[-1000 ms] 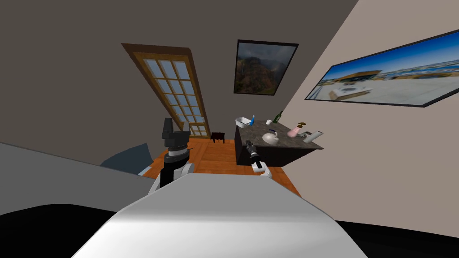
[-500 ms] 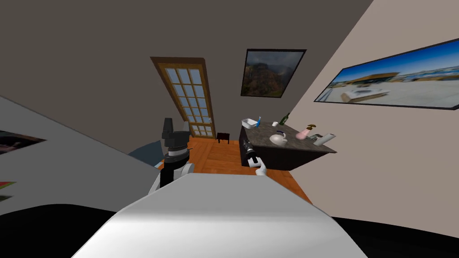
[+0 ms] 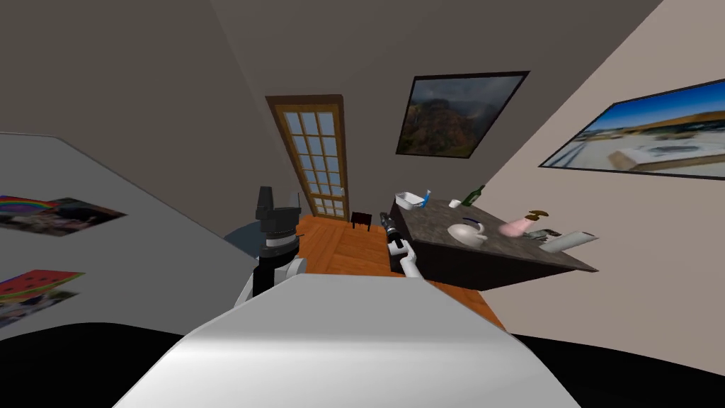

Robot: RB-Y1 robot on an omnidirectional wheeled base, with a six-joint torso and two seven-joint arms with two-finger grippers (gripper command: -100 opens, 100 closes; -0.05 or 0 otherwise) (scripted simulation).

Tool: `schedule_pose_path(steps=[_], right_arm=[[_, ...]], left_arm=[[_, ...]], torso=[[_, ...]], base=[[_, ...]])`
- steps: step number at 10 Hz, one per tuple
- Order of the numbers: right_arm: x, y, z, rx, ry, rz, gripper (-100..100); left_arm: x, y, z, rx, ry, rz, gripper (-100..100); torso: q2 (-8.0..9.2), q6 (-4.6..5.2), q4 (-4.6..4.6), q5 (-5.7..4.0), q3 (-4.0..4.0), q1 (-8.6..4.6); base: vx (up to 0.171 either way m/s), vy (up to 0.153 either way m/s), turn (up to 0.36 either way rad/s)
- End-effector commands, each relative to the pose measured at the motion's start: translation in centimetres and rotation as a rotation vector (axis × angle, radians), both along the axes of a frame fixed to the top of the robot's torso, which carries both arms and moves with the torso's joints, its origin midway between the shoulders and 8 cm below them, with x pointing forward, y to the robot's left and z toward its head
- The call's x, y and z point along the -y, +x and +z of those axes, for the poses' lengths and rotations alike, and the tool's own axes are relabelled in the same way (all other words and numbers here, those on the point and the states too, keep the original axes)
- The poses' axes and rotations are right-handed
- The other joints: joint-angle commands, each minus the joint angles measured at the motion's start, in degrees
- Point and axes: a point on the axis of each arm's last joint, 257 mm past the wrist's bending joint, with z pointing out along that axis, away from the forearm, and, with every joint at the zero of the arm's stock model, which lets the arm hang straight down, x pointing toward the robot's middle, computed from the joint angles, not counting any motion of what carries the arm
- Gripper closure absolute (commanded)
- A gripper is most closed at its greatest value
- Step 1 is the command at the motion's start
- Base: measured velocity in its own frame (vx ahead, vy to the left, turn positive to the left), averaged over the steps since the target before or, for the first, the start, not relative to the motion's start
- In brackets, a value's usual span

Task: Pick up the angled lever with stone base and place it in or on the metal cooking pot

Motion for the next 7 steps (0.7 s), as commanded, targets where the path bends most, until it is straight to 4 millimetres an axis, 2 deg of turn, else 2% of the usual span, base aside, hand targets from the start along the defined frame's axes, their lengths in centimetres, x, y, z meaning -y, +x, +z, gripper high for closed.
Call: schedule_pose_path(steps=[1,4,7], right_arm=[[-0.1,1.0,1.3,0.003,0.009,0.004,100],[1.0,2.9,3.6,0.014,0.010,-0.006,100],[3.9,4.6,6.1,0.031,-0.008,-0.039,100]], left_arm=[[0.0,0.0,0.0,0.000,0.000,0.000,0],[0.0,0.0,0.0,0.000,0.000,0.000,0],[0.0,0.0,0.0,0.000,0.000,0.000,0]], torso=[[0.00,0.00,0.00,0.00,0.00,0.00],[-0.10,0.11,-0.02,-0.02,-0.06,-0.34],[-0.06,0.24,0.02,-0.01,-0.02,-0.54]], base=[[0.163,0.111,0.146],[0.191,0.061,0.167],[0.197,0.017,0.126]])
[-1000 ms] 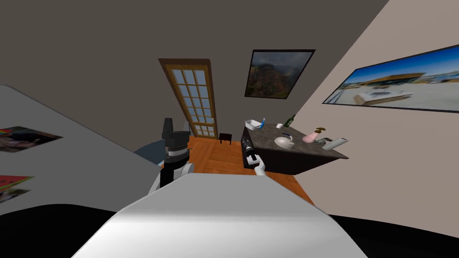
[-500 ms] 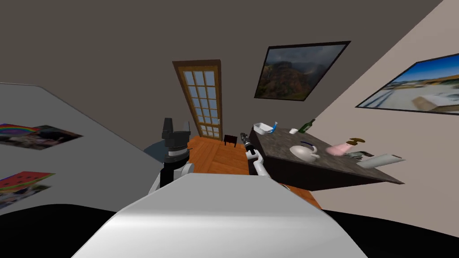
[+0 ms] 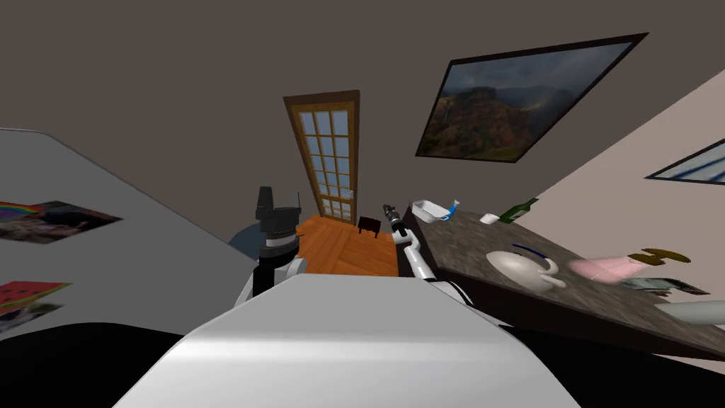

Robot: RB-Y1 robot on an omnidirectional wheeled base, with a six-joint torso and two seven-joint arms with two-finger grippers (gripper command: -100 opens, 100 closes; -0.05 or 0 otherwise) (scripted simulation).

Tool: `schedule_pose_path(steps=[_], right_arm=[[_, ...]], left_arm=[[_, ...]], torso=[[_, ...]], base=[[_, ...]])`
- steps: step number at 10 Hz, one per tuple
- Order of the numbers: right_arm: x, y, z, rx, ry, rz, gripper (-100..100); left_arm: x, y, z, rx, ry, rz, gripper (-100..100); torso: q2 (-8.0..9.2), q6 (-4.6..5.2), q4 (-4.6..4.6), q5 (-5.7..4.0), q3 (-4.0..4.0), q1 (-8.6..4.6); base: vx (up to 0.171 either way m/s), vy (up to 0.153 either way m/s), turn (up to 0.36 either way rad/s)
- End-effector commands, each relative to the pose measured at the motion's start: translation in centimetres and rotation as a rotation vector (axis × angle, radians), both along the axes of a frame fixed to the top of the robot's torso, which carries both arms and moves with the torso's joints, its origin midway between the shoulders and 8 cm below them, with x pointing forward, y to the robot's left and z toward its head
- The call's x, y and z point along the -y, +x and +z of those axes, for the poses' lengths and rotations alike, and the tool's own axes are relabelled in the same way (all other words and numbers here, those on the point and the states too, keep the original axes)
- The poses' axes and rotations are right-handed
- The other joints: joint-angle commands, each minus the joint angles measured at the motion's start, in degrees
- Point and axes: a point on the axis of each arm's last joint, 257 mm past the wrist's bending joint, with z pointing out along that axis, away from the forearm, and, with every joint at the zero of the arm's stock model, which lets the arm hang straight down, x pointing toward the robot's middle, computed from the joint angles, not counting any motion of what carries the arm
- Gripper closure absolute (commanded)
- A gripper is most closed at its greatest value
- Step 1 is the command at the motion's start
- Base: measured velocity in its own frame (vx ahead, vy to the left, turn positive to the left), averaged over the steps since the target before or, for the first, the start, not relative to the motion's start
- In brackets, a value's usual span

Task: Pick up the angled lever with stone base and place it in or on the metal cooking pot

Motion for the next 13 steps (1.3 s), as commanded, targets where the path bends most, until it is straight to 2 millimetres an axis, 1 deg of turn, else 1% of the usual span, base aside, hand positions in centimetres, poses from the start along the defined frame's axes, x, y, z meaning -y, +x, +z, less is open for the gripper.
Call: schedule_pose_path(steps=[1,4,7,10,13], right_arm=[[1.9,0.6,1.1,0.009,-0.015,-0.025,100],[6.7,1.6,3.6,0.030,-0.047,-0.086,100],[12.0,1.8,5.6,0.042,-0.079,-0.159,100],[17.4,1.1,6.4,0.036,-0.104,-0.236,100],[22.1,0.0,6.4,0.019,-0.118,-0.306,100]], left_arm=[[0.0,0.0,0.0,0.000,0.000,0.000,0],[0.0,0.0,0.0,0.000,0.000,0.000,0],[0.0,0.0,0.0,0.000,0.000,0.000,0],[0.0,0.0,0.0,0.000,0.000,0.000,0],[0.0,0.0,0.0,0.000,0.000,0.000,0]], torso=[[0.00,0.00,0.00,0.00,0.00,0.00],[0.27,0.22,0.07,-0.05,0.16,-0.49],[0.42,0.38,0.08,-0.09,0.24,-0.73],[0.71,0.54,0.11,-0.13,0.39,-0.90],[1.01,0.64,0.17,-0.13,0.56,-0.79]], base=[[0.198,-0.047,0.100],[0.153,-0.111,0.070],[0.134,-0.154,0.025],[0.065,-0.179,-0.010],[0.017,-0.144,-0.045]])
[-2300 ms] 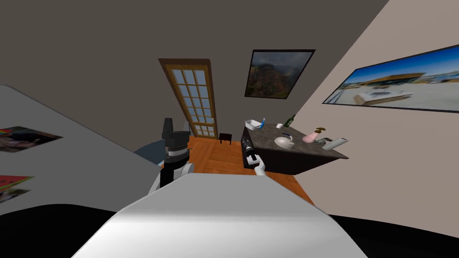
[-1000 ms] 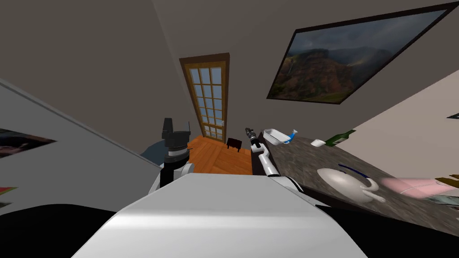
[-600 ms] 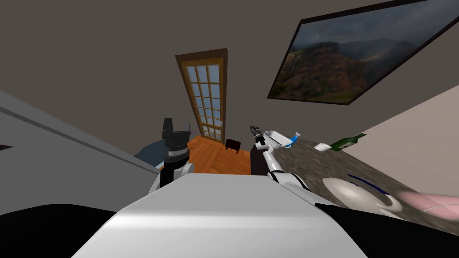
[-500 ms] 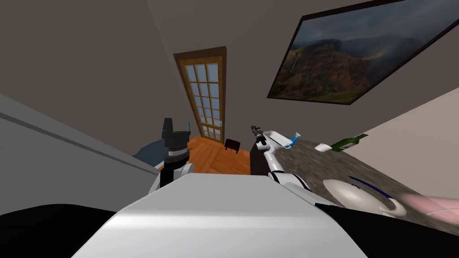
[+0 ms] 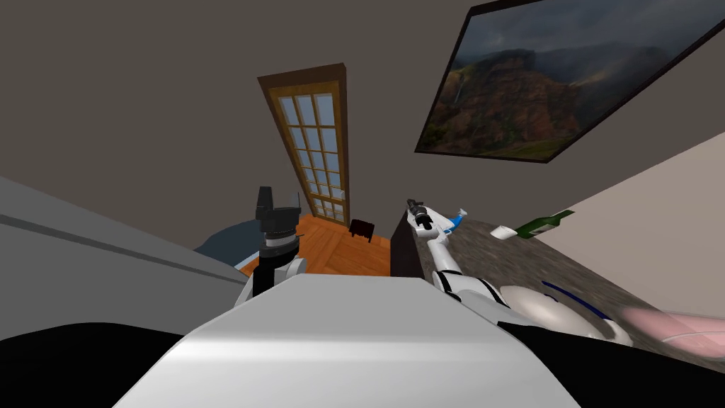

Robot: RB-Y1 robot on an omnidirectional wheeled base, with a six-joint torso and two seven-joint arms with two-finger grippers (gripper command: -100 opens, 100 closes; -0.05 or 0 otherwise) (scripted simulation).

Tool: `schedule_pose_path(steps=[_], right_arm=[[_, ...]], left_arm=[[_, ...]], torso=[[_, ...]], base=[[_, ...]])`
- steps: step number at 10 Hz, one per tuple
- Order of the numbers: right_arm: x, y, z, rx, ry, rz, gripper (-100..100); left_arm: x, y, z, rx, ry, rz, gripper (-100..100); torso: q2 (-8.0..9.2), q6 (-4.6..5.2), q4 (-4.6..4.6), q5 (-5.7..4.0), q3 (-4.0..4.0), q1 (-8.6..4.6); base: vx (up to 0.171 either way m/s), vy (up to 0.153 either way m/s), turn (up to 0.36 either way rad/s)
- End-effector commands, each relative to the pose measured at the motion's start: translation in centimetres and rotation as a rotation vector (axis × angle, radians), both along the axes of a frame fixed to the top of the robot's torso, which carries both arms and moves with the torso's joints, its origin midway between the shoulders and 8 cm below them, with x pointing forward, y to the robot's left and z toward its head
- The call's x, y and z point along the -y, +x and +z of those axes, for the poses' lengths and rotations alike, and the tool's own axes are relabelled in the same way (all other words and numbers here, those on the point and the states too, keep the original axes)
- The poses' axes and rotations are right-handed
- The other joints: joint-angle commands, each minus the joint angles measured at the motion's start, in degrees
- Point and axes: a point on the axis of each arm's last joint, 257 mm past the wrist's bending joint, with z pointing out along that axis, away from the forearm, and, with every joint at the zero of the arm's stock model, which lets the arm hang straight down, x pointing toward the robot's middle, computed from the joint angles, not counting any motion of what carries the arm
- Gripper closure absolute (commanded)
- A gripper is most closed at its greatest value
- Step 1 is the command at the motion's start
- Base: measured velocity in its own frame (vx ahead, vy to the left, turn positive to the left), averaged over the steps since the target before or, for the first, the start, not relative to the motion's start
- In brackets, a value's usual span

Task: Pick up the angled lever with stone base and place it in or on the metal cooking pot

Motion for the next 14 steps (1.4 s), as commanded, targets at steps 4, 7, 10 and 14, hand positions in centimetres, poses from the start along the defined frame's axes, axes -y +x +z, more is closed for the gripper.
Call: schedule_pose_path(steps=[4,7,10,14], right_arm=[[3.8,-1.2,-0.9,-0.020,0.000,-0.063,-100],[3.9,-1.3,-1.0,-0.021,0.000,-0.064,-100],[4.2,-0.7,0.1,-0.023,-0.001,-0.074,-100],[4.8,0.3,2.5,-0.022,-0.003,-0.093,-100]], left_arm=[[0.0,0.0,0.0,0.000,0.000,0.000,0],[0.0,0.0,0.0,0.000,0.000,0.000,0],[0.0,0.0,0.0,0.000,0.000,0.000,0],[0.0,0.0,0.0,0.000,0.000,0.000,0]], torso=[[0.17,-0.11,0.04,0.04,0.11,0.23],[0.07,-0.17,0.03,0.18,0.05,0.71],[0.07,-0.24,0.06,0.23,0.06,0.85],[0.24,-0.28,0.13,0.26,0.18,0.86]], base=[[-0.020,-0.107,-0.043],[-0.001,-0.004,-0.004],[-0.013,-0.003,0.026],[-0.048,-0.019,0.061]])
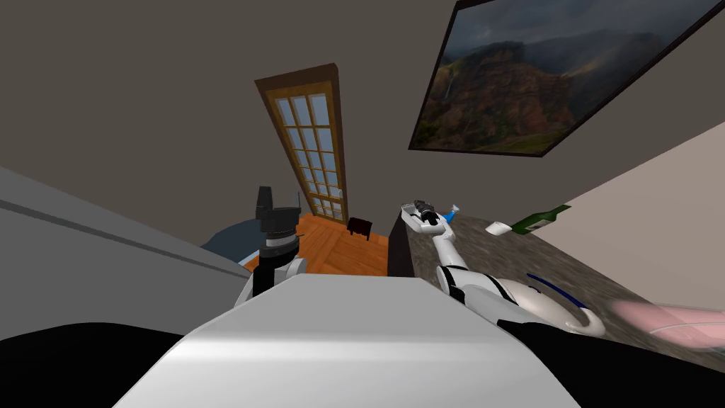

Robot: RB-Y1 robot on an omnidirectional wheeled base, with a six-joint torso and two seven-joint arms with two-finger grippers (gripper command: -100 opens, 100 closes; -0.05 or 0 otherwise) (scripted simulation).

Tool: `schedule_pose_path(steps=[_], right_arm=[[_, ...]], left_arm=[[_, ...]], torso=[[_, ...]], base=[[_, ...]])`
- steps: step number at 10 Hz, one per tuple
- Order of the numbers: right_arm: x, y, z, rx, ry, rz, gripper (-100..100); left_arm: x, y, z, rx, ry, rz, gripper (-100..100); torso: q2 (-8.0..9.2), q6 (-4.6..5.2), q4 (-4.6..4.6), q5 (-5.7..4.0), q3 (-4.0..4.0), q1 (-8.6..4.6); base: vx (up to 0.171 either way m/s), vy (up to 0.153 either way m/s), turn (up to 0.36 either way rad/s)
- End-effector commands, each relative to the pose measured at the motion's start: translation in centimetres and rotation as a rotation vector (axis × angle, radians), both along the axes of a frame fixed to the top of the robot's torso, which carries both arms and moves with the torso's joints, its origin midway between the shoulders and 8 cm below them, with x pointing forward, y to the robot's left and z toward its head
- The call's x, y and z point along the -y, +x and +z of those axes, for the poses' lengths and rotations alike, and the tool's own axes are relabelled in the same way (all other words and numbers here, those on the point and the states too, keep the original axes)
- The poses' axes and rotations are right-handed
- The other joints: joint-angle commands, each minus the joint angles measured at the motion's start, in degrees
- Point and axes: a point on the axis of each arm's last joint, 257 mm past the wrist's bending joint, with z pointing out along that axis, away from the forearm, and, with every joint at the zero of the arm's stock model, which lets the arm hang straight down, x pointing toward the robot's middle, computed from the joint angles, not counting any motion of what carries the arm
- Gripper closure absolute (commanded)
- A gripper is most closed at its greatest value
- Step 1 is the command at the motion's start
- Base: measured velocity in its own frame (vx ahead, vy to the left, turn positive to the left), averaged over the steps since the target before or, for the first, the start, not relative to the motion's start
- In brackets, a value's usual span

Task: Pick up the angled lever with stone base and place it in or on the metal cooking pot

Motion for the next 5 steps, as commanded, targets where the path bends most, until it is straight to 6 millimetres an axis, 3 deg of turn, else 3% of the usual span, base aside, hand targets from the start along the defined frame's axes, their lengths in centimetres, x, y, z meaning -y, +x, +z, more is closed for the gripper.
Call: schedule_pose_path(steps=[1,3,4,5], right_arm=[[0.3,0.6,1.4,-0.001,0.000,-0.014,-100],[0.6,1.0,2.6,0.000,-0.001,-0.024,-100],[0.4,0.9,2.3,0.001,-0.001,-0.020,-100],[0.5,0.9,2.3,-0.001,-0.001,-0.021,0]], left_arm=[[0.0,0.0,0.0,0.000,0.000,0.000,0],[0.0,0.0,0.0,0.000,0.000,0.000,0],[0.0,0.0,0.0,0.000,0.000,0.000,0],[0.0,0.0,0.0,0.000,0.000,0.000,0]], torso=[[0.00,0.00,0.00,0.00,0.00,0.00],[0.04,-0.01,0.01,0.00,0.02,-0.01],[0.04,0.01,0.01,-0.01,0.02,-0.02],[-0.05,0.02,-0.01,-0.01,-0.03,0.01]], base=[[-0.052,-0.013,0.104],[-0.057,-0.021,0.071],[-0.022,-0.007,0.008],[0.000,0.000,0.000]])
